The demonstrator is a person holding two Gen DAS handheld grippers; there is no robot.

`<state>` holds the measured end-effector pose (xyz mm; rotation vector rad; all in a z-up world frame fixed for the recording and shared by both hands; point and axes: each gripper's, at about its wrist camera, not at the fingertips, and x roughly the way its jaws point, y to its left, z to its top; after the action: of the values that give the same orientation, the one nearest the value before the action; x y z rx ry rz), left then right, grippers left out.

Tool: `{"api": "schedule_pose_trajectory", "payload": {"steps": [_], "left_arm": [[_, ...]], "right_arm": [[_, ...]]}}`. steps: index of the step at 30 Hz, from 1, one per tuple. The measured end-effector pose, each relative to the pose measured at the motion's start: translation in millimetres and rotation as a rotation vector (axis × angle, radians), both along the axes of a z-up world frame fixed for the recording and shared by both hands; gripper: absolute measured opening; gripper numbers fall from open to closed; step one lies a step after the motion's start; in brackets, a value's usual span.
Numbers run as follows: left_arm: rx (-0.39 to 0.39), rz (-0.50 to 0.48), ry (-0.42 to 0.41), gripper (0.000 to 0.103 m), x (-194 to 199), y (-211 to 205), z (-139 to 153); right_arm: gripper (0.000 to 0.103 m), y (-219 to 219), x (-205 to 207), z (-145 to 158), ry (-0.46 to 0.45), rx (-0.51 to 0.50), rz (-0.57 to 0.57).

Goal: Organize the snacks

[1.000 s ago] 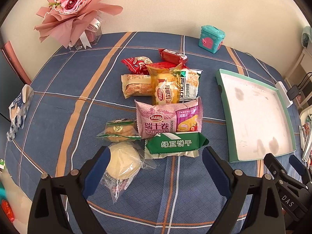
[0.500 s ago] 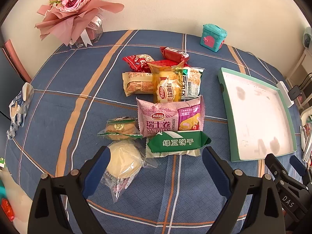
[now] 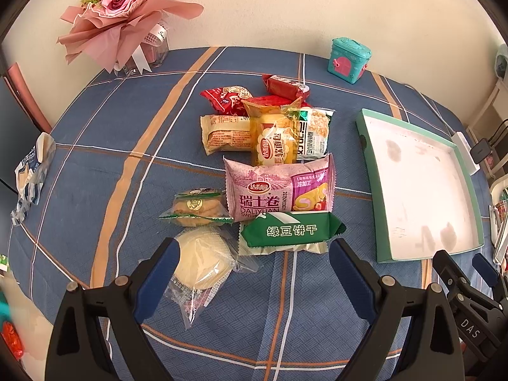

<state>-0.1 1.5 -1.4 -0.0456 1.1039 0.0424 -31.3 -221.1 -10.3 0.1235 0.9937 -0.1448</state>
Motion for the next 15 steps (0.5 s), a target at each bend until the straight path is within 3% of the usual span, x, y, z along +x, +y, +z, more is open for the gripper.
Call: {"api": "schedule_pose_trajectory", "payload": {"steps": [15], "left_arm": [[-0.001,0.001,0.0,0.095,-0.1,1.4,-0.3]], "right_arm": [[0.103,0.1,0.2,0.7,0.001,0.003,0.002]]}}
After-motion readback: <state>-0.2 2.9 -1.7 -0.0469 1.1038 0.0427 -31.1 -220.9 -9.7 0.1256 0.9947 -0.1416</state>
